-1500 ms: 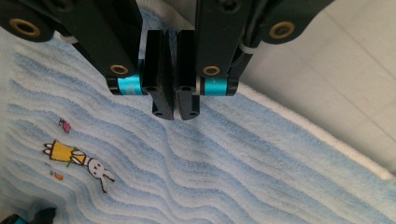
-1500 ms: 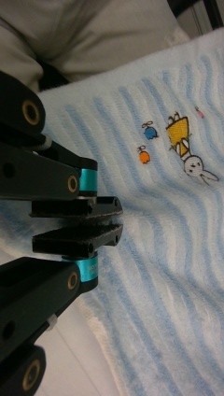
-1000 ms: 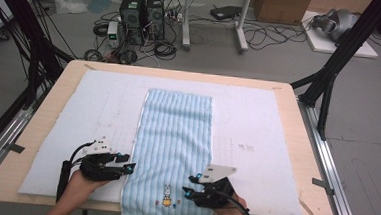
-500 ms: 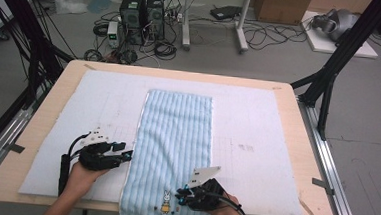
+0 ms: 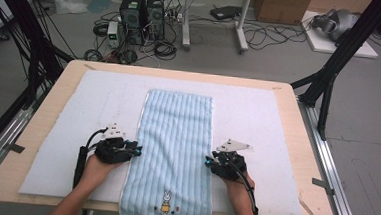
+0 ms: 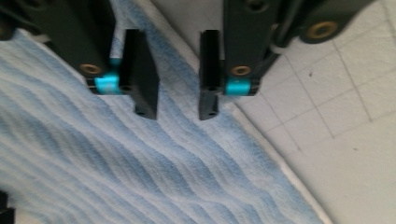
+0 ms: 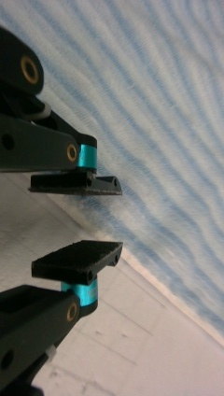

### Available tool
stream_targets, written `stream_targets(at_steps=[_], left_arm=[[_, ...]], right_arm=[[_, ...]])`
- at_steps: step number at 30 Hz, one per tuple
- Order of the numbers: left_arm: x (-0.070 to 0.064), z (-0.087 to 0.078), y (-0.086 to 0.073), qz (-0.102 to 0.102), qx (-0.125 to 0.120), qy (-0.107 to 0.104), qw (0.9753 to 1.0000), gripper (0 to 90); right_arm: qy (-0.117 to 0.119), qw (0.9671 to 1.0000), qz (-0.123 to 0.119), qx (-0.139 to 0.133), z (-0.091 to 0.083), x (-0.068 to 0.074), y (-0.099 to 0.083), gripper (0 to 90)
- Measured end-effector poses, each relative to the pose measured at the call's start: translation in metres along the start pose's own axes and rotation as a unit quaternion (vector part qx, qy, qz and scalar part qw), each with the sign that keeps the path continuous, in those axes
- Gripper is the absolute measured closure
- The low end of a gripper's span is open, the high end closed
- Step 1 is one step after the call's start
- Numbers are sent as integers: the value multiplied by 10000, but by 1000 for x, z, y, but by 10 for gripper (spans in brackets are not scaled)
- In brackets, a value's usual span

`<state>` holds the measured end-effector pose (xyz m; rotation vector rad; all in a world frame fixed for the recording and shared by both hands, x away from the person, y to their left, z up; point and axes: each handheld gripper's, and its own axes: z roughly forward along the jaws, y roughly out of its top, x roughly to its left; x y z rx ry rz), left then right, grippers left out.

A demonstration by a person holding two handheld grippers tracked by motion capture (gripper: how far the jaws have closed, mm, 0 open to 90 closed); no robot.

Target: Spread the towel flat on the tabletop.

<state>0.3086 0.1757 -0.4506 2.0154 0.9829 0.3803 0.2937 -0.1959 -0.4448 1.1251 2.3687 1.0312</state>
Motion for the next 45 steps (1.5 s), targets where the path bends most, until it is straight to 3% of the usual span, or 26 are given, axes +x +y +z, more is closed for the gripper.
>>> stream_targets(at_steps=[1, 3, 5, 7, 9, 10, 12, 15, 18, 21, 25, 28, 30, 34, 37, 39, 40, 42, 45], left_arm=[[0, 0, 0, 146, 24, 39, 9999, 836], [0, -4, -1, 121, 56, 35, 9999, 874], [1, -9, -2, 155, 150, 31, 9998, 881], [1, -13, -5, 58, 168, -29, 9998, 881], [2, -17, -6, -31, 186, 28, 9998, 867], [3, -18, -6, -87, 150, 22, 9998, 818], [8, -21, -6, -324, 5, -33, 9995, 638], [13, -22, -5, -429, -144, 22, 9990, 556], [16, -18, -4, -447, -195, -18, 9988, 528], [16, -14, -4, -447, -140, -51, 9989, 501], [19, -17, 0, -527, -324, -26, 9981, 467], [25, -19, 4, -681, -532, -25, 9963, 454], [29, -17, 6, -691, -517, 1, 9963, 455], [34, -14, 7, -696, -493, 72, 9963, 466], [36, -15, 11, -683, -552, 107, 9961, 495], [38, -15, 12, -678, -556, 140, 9961, 508], [39, -14, 13, -693, -554, 136, 9960, 514], [41, -10, 15, -704, -504, 123, 9962, 529], [45, -1, 23, -729, -507, 129, 9960, 530]], right_arm=[[61, 10000, 66, -20, 0, 0, 0, 743], [154, 9999, 35, 38, -1, 0, 0, 870], [-39, 9997, -133, 197, -4, 5, 2, 878], [-57, 9996, -123, 254, -7, 5, 2, 874], [-134, 9996, -71, 225, -9, 6, 1, 832], [-204, 9996, -108, 181, -10, 7, 1, 783], [-168, 9998, -68, -5, -11, 5, 1, 732], [-253, 9993, 51, -270, -12, 1, 5, 664], [-216, 9989, 162, -372, -5, -3, 12, 628], [-216, 9992, 118, -328, 4, -2, 17, 573], [-371, 9986, 120, -368, 8, -5, 24, 502], [-387, 9974, 295, -531, 6, -12, 29, 550], [-370, 9970, 398, -558, 10, -18, 31, 592], [-369, 9978, 436, -321, 32, -28, 34, 733], [-631, 9980, 57, -85, 39, -24, 36, 875], [-1001, 9947, -194, 148, 38, -22, 39, 877], [-960, 9953, -95, 130, 36, -24, 38, 871], [-812, 9967, 81, 14, 33, -28, 36, 754], [-634, 9971, 204, -376, 23, -33, 33, 704]])
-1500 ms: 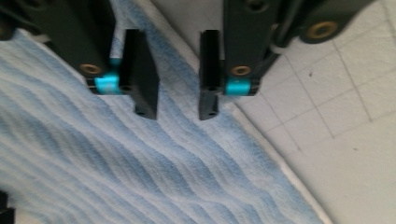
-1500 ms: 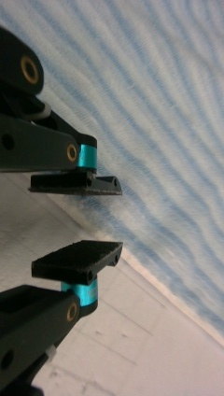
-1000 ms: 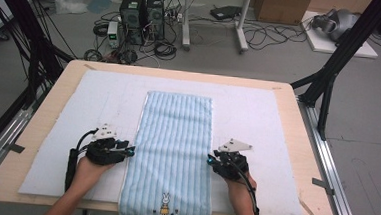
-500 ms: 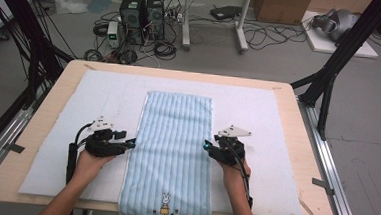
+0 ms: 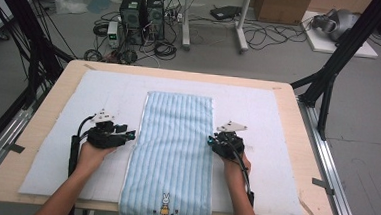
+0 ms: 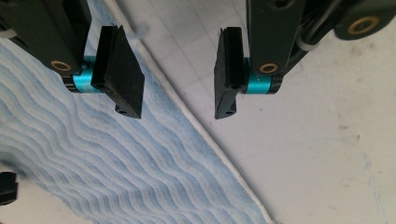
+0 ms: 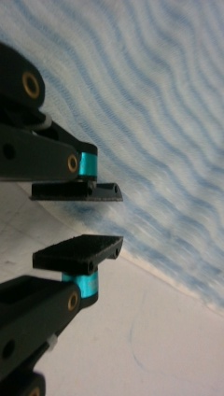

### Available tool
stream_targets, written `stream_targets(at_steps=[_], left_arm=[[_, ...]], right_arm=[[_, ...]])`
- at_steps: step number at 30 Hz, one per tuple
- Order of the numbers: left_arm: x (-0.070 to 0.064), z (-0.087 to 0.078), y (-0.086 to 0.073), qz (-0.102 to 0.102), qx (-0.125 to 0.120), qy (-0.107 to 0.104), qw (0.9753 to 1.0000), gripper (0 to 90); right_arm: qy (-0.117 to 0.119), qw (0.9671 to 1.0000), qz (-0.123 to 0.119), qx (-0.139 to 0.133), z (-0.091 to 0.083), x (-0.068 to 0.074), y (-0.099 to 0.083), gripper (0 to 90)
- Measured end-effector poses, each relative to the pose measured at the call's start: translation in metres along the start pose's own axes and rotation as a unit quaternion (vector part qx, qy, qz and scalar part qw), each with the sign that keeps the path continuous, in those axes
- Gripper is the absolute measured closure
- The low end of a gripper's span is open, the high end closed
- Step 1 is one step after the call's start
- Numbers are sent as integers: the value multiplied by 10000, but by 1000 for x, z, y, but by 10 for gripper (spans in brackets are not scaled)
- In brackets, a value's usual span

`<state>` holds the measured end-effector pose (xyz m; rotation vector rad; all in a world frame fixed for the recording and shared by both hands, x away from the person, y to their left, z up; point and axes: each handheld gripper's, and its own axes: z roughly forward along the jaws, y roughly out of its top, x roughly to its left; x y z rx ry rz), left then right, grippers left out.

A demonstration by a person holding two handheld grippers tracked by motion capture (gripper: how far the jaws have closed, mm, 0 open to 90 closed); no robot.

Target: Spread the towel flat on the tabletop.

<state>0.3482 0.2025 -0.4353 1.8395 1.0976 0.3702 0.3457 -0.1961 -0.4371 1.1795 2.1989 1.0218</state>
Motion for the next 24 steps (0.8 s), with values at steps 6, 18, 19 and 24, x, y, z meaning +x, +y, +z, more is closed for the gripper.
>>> stream_targets(at_steps=[6, 18, 19, 24], left_arm=[[11, 32, 28, -149, 76, 142, 9998, 557], [24, 81, 37, -117, 352, 599, 9975, 808], [23, 81, 38, -32, 359, 666, 9971, 877], [30, 84, 40, -272, 277, 1036, 9939, 885]], right_arm=[[-23, 9996, 137, -226, -14, -10, -1, 653], [121, 9994, 218, -230, -16, -15, -6, 595], [106, 9995, 202, -225, -15, -15, -6, 596], [38, 9996, 212, -198, -14, -14, -6, 599]])
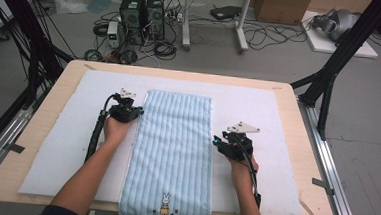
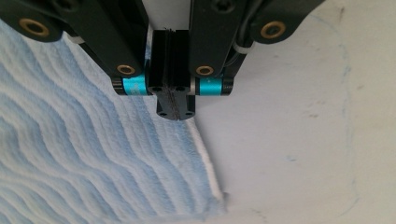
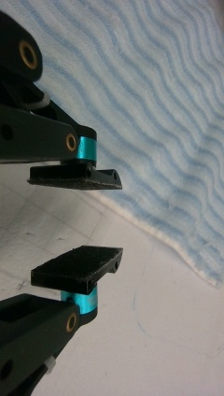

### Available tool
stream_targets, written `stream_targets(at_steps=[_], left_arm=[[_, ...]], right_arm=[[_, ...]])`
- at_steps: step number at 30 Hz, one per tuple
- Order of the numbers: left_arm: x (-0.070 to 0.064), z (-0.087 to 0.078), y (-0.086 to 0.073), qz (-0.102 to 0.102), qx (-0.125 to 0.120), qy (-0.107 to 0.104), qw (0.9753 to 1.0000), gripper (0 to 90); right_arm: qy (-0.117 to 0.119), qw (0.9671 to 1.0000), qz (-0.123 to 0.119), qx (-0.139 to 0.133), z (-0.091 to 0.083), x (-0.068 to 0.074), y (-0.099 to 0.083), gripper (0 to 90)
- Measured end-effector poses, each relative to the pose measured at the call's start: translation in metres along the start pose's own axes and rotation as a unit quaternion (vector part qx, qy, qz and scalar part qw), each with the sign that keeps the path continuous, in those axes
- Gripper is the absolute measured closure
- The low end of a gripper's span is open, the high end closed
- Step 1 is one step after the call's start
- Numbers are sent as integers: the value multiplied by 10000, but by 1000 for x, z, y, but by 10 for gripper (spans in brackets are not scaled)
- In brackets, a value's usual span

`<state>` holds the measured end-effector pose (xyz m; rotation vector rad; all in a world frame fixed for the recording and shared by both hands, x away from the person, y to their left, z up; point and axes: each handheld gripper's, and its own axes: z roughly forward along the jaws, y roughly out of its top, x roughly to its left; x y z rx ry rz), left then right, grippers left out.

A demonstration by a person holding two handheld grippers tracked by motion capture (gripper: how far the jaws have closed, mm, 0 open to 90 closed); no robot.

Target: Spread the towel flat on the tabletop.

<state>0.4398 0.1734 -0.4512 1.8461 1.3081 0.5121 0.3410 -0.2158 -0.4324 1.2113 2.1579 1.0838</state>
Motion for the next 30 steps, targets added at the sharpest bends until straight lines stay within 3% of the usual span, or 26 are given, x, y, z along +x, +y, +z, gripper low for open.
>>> stream_targets(at_steps=[1, 3, 4, 8, 11, 17, 19, 21, 22, 23, 27, 30], left_arm=[[0, 0, 0, 12, -1, 13, 10000, 847], [1, -2, 0, 1, -1, 7, 10000, 664], [2, -3, 1, -21, -3, -33, 10000, 628], [4, -9, 2, -34, 24, -245, 9997, 594], [3, -11, 2, -97, -33, -476, 9988, 572], [0, -11, 1, -99, 63, -592, 9982, 570], [0, -13, -1, -76, 49, -592, 9982, 570], [2, -15, -2, -85, 38, -553, 9984, 569], [3, -16, -4, -90, 46, -519, 9986, 566], [4, -16, -5, -140, 40, -511, 9986, 557], [7, -19, -7, -179, 107, -516, 9984, 513], [5, -23, -7, -150, -6, -616, 9980, 517]], right_arm=[[-8, 10000, 33, -37, 0, -1, 0, 602], [-13, 9999, 123, -69, 4, -4, 2, 611], [-49, 9999, 147, -43, 8, -6, 3, 622], [-97, 9992, 391, -71, 27, -18, 20, 667], [-358, 9983, 422, -177, 40, -21, 37, 676], [-323, 9977, 525, 281, 82, -22, 56, 668], [-357, 9972, 412, 511, 94, -19, 56, 758], [-361, 9975, 333, 501, 98, -18, 57, 855], [-480, 9971, 240, 544, 100, -17, 59, 861], [-664, 9961, 63, 584, 102, -15, 61, 861], [-963, 9934, 58, 626, 102, -16, 64, 732], [-766, 9962, 176, 369, 91, -17, 62, 672]])
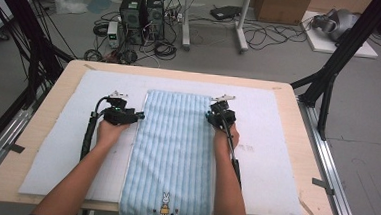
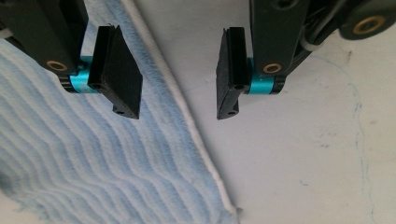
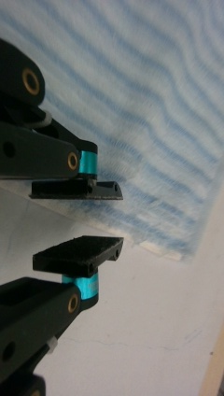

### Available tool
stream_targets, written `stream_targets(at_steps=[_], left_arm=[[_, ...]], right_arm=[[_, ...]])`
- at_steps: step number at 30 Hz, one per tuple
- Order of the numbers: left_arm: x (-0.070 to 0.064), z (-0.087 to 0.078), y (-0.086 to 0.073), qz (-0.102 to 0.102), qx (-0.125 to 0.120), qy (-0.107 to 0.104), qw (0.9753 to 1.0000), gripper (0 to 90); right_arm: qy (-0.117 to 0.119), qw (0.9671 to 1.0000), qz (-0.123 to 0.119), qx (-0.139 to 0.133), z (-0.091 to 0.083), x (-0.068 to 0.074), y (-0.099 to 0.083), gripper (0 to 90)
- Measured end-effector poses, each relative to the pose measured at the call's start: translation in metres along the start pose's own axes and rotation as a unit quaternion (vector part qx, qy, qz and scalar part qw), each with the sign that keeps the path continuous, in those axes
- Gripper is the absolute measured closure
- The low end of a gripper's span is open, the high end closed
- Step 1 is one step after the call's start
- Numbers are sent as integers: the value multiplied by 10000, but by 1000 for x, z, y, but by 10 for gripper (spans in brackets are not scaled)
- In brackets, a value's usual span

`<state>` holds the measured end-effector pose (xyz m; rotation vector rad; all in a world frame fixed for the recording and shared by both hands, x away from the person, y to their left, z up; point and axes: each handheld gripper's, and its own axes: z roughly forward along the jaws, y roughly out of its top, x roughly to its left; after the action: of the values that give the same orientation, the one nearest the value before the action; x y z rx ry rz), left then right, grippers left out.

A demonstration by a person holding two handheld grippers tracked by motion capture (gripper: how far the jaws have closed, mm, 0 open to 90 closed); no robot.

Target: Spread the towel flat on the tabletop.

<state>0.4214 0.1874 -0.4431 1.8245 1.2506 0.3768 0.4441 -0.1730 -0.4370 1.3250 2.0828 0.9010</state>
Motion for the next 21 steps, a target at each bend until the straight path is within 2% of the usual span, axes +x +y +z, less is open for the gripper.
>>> stream_targets(at_steps=[2, 3, 5, 6, 8, 11, 13, 14, 15, 17, 19, 20, 21], left_arm=[[-2, 0, -2, 64, 38, -99, 9999, 596], [-3, 1, -3, 125, 117, -155, 9997, 632], [-7, 3, -6, 190, 173, -279, 9993, 675], [-10, 5, -7, 256, 204, -295, 9990, 689], [-15, 6, -9, 407, 144, -190, 9989, 717], [-19, 7, -10, 570, 125, 34, 9983, 825], [-21, 7, -10, 544, 124, 114, 9984, 852], [-22, 8, -10, 521, 114, 153, 9985, 857], [-22, 8, -9, 503, 123, 176, 9985, 859], [-24, 10, -10, 425, 73, 239, 9988, 862], [-27, 11, -9, 459, 49, 354, 9983, 861], [-28, 12, -9, 483, 36, 407, 9980, 857], [-28, 12, -9, 482, 34, 431, 9979, 843]], right_arm=[[177, 9997, 43, -186, -12, -2, -1, 617], [351, 9990, 75, -260, -18, -4, -2, 614], [494, 9982, -65, -328, -29, -5, -5, 622], [597, 9977, -94, -295, -34, -6, -7, 637], [774, 9967, -207, -151, -39, -5, -13, 671], [1021, 9941, -326, 179, -36, 0, -23, 723], [930, 9939, -398, 446, -29, 5, -29, 759], [866, 9950, -371, 343, -29, 6, -31, 792], [825, 9955, -322, 344, -29, 5, -31, 832], [702, 9966, -298, 321, -28, 6, -31, 859], [501, 9979, -312, 259, -26, 8, -31, 857], [439, 9985, -237, 243, -26, 9, -30, 835], [381, 9988, -221, 219, -25, 9, -30, 752]])
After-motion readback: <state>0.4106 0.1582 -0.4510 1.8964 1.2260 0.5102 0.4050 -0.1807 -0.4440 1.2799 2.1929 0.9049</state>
